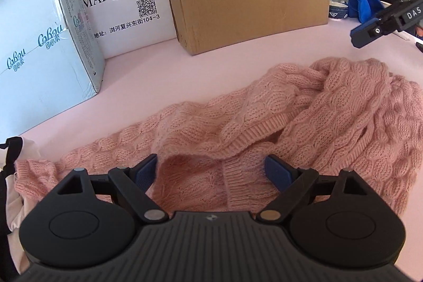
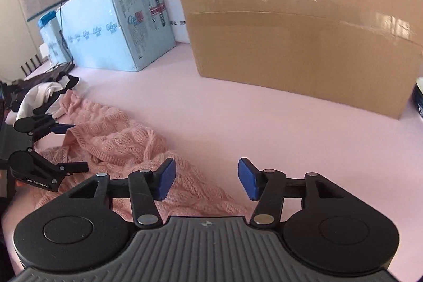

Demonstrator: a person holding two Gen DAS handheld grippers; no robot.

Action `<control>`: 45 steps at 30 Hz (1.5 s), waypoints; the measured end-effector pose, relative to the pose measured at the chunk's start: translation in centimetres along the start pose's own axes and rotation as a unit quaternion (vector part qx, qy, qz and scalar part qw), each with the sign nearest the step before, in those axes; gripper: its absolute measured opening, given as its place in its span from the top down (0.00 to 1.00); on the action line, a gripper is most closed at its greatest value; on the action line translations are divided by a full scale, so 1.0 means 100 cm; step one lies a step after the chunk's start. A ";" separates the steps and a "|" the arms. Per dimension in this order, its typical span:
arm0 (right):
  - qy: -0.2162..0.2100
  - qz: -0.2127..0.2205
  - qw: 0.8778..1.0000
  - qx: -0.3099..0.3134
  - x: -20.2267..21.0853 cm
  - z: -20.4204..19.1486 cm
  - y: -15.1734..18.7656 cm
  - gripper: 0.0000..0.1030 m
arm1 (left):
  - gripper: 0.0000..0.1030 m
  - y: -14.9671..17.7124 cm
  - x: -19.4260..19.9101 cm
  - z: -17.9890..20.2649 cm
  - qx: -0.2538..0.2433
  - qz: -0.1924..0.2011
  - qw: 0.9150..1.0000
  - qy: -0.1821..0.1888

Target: Fold clothes

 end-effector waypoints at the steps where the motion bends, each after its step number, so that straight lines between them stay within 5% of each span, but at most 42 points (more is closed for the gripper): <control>1: 0.006 -0.016 1.000 0.012 -0.008 -0.002 -0.002 0.50 | 0.17 0.001 -0.002 -0.002 0.007 -0.002 1.000 0.005; 7: -0.030 -0.081 0.996 0.014 -0.048 -0.007 0.004 0.52 | 0.16 0.006 -0.010 -0.023 0.051 -0.003 0.998 0.047; 9: -0.035 -0.086 0.996 0.010 -0.055 -0.009 0.008 0.66 | 0.16 0.007 -0.011 -0.024 0.052 0.000 0.998 0.046; 10: -0.043 -0.086 0.995 0.006 -0.057 -0.011 0.009 0.83 | 0.16 0.007 -0.011 -0.024 0.050 0.001 0.998 0.045; 13: -0.030 -0.079 0.996 0.021 -0.057 -0.019 0.013 0.93 | 0.16 0.007 -0.010 -0.021 0.039 0.006 0.999 0.037; 18: 0.015 -0.051 0.997 0.048 -0.045 -0.023 0.009 0.96 | 0.16 0.007 -0.009 -0.020 0.036 0.007 0.999 0.030; 25: 0.017 -0.019 0.999 0.043 -0.028 -0.020 0.000 0.96 | 0.16 0.008 -0.005 -0.020 0.031 0.011 0.999 0.017; 30: 0.086 0.008 0.995 0.039 -0.026 -0.010 -0.008 0.99 | 0.16 0.008 -0.005 -0.021 0.032 0.012 0.999 0.012; 33: 0.039 -0.005 0.999 0.029 -0.026 -0.007 -0.008 0.98 | 0.16 0.007 -0.002 -0.023 0.034 0.022 0.999 -0.003; 34: 0.004 -0.012 0.999 0.033 -0.024 -0.011 -0.006 0.95 | 0.16 0.007 0.000 -0.023 0.035 0.026 0.999 -0.005; 36: -0.020 -0.015 0.998 0.054 -0.023 -0.019 -0.004 0.59 | 0.16 0.006 0.003 -0.024 0.038 0.032 0.999 -0.005; 37: -0.013 -0.012 0.998 0.068 -0.023 -0.022 -0.004 0.31 | 0.16 0.005 0.005 -0.025 0.040 0.035 0.999 -0.004; 39: -0.013 -0.017 0.997 0.077 -0.026 -0.024 -0.005 0.29 | 0.16 0.005 0.005 -0.025 0.040 0.034 0.999 -0.004; 42: -0.019 -0.064 0.995 0.068 -0.045 -0.021 -0.001 0.35 | 0.16 0.005 0.004 -0.023 0.033 0.030 0.999 -0.006; 44: -0.012 -0.090 0.993 0.072 -0.057 -0.021 0.005 0.70 | 0.16 0.006 0.004 -0.022 0.029 0.030 0.999 -0.006; 45: -0.014 -0.096 0.993 0.072 -0.059 -0.021 0.008 0.79 | 0.16 0.006 0.004 -0.022 0.029 0.030 0.999 -0.005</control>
Point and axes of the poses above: each gripper's, at about its wrist camera, not at the fingertips, and x roughly against the way its jaws point, z to its right, y to its underside, the point moved 4 cm from there along -x, roughly the way its jaws point, and after that the axes turned 1 degree about -x, right-handed, at the moved point
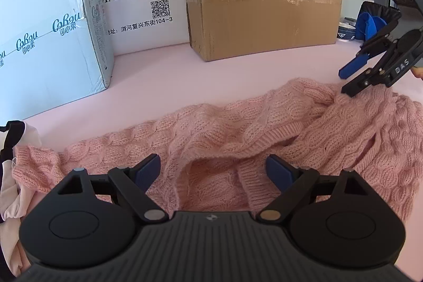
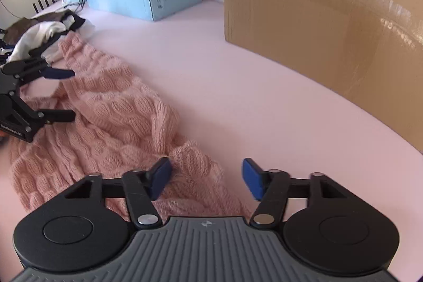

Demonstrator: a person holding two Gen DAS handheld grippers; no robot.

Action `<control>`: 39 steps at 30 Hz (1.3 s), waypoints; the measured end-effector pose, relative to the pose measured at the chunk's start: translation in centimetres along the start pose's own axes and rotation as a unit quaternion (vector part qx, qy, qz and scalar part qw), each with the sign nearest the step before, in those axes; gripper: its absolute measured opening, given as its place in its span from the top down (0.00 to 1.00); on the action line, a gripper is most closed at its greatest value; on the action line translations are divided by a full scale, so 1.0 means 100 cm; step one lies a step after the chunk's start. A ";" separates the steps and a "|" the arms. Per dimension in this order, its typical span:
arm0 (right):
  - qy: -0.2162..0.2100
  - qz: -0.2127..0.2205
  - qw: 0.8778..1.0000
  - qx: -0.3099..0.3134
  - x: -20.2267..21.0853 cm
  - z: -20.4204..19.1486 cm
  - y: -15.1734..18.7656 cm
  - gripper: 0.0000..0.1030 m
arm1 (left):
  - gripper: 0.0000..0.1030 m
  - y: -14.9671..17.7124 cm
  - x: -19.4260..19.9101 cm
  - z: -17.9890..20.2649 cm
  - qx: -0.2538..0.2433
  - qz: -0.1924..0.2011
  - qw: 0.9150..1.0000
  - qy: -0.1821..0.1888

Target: Fold clothes

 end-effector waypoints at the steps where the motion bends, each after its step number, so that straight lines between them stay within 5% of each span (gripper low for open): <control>1: 0.004 0.005 1.000 0.003 -0.001 -0.001 0.002 0.90 | 0.16 0.000 0.000 0.000 0.001 0.000 1.000 0.000; 10: 0.064 0.103 0.992 -0.026 0.017 0.017 -0.014 0.96 | 0.17 -0.006 0.015 -0.012 0.027 0.040 0.999 -0.010; 19: 0.131 0.073 0.985 -0.081 -0.021 0.054 -0.001 0.95 | 0.17 -0.004 0.015 -0.041 0.050 0.034 0.997 -0.052; 21: 0.147 0.073 0.983 -0.081 -0.020 0.054 -0.001 0.86 | 0.17 -0.002 0.008 -0.043 0.050 0.018 0.997 -0.060; 23: 0.159 0.073 0.979 -0.102 -0.012 0.056 0.000 0.63 | 0.17 0.000 0.005 -0.042 0.044 0.011 0.997 -0.065; 29: 0.101 0.121 0.962 -0.224 0.055 0.053 0.028 0.59 | 0.17 0.003 0.007 -0.031 0.021 0.017 0.998 -0.063; 35: 0.160 0.118 0.951 -0.235 0.095 0.015 0.091 0.44 | 0.17 0.009 0.009 0.004 -0.052 0.025 0.997 -0.044; 39: 0.245 0.105 0.932 -0.246 0.114 -0.013 0.126 0.43 | 0.17 0.017 0.012 0.031 -0.105 0.033 0.993 -0.042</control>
Point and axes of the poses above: each gripper's, at about its wrist camera, not at the fingertips, and x roughly against the way its jaws point, z to its right, y to its underside, the point moved 4 cm from there along -x, roughly the way its jaws point, and after that the axes turned 1 degree about -x, right-handed, at the moved point
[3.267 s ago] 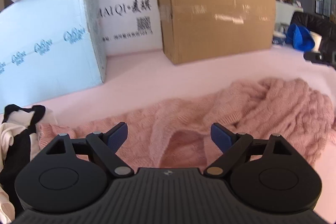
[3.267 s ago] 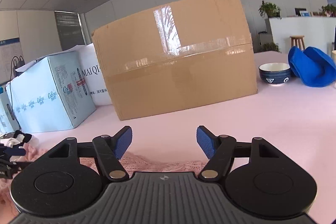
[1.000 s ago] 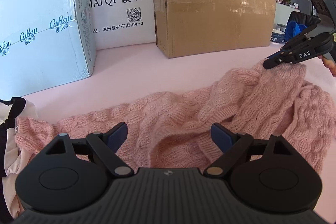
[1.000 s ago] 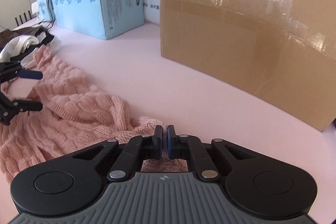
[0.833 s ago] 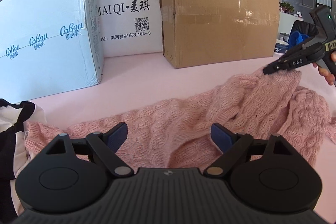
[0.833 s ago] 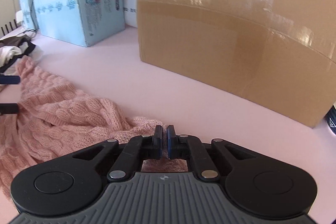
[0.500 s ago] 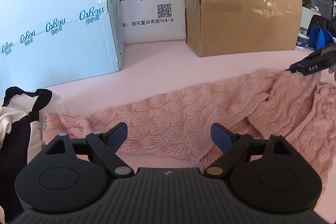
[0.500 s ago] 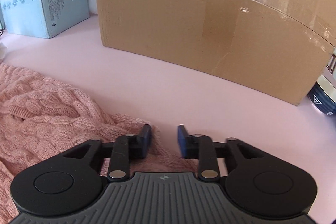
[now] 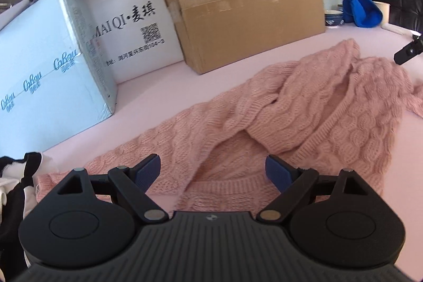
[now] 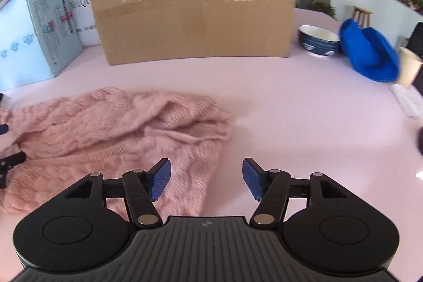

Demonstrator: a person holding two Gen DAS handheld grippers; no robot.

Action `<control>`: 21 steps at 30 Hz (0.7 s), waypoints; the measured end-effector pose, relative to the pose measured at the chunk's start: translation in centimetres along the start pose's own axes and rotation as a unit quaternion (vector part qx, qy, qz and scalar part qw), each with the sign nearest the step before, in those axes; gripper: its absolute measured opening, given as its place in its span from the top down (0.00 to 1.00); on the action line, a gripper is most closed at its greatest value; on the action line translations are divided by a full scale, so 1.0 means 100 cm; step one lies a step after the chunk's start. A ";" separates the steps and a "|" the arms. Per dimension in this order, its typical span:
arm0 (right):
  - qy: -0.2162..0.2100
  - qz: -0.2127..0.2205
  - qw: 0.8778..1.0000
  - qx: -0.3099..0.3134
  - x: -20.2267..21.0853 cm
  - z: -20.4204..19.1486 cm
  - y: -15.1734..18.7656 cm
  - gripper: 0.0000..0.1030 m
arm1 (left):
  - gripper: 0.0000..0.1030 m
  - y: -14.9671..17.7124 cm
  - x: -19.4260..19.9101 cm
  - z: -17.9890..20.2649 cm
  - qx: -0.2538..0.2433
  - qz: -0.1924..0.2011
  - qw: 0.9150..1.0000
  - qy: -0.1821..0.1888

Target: Fold clothes

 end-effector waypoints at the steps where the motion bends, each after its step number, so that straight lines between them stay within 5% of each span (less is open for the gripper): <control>1: 0.010 0.001 1.000 -0.002 0.007 0.001 0.006 0.39 | 0.17 0.001 0.000 0.004 -0.008 0.001 1.000 -0.001; 5: 0.063 0.013 0.998 -0.001 0.038 0.003 0.033 0.36 | 0.17 0.001 0.000 0.005 -0.005 0.004 1.000 -0.001; 11: 0.083 0.005 0.996 0.008 0.063 0.004 0.066 0.36 | 0.17 0.001 -0.002 0.003 0.011 -0.005 1.000 -0.002; 21: 0.077 -0.014 0.997 -0.014 0.078 0.012 0.102 0.36 | 0.17 0.001 -0.002 0.004 0.004 -0.004 1.000 -0.009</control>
Point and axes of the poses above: each gripper's, at about its wrist camera, not at the fingertips, and x roughly against the way its jaws point, z to its right, y to its underside, the point moved 4 cm from there along -x, roughly the way its jaws point, and after that the axes turned 1 degree about -x, right-handed, at the moved point
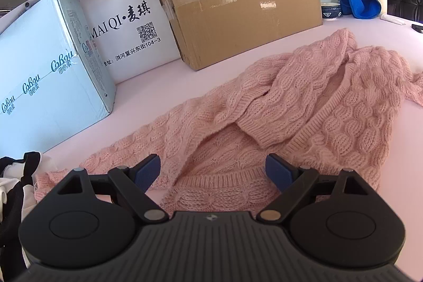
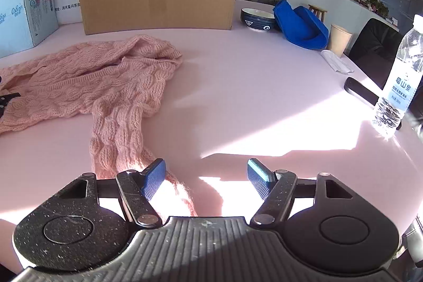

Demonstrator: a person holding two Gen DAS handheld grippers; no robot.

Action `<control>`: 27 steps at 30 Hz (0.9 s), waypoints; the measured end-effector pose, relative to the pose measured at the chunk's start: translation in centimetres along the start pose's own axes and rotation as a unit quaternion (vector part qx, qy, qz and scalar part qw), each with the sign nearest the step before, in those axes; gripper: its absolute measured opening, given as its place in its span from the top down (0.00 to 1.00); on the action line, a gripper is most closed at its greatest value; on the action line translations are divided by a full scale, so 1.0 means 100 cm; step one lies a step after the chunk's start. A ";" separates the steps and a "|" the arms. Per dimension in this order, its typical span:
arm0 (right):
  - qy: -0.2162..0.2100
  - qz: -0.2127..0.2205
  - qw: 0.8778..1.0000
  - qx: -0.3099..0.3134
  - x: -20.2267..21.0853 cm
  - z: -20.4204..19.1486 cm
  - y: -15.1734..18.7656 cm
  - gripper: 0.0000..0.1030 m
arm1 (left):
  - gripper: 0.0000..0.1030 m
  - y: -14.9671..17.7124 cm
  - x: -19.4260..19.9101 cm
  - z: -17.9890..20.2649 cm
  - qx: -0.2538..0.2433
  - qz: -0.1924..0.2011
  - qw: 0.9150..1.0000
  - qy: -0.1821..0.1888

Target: Fold clothes

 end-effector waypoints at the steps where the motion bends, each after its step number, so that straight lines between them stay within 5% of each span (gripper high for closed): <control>1: -0.006 -0.006 1.000 -0.006 0.000 0.002 0.004 0.36 | 0.17 0.000 0.000 0.000 -0.002 0.000 1.000 -0.001; 6: -0.023 -0.016 1.000 -0.009 0.002 0.001 0.014 0.39 | 0.17 0.000 0.000 0.002 -0.009 0.002 1.000 -0.006; 9: -0.045 -0.013 0.999 -0.005 0.004 -0.003 0.015 0.65 | 0.17 0.000 0.000 0.002 -0.010 0.002 1.000 -0.006; 11: -0.063 -0.013 0.998 -0.004 0.007 -0.007 0.015 0.94 | 0.16 0.000 0.000 0.002 -0.009 0.002 1.000 -0.006; 27: -0.025 0.057 0.995 0.075 0.055 -0.041 -0.044 0.94 | 0.16 0.000 0.002 0.005 -0.024 0.007 0.999 -0.022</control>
Point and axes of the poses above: each gripper's, at about its wrist camera, not at the fingertips, and x roughly against the way its jaws point, z to its right, y to its underside, the point moved 4 cm from there along -x, roughly the way its jaws point, and after that the axes turned 1 degree about -x, right-handed, at the moved point
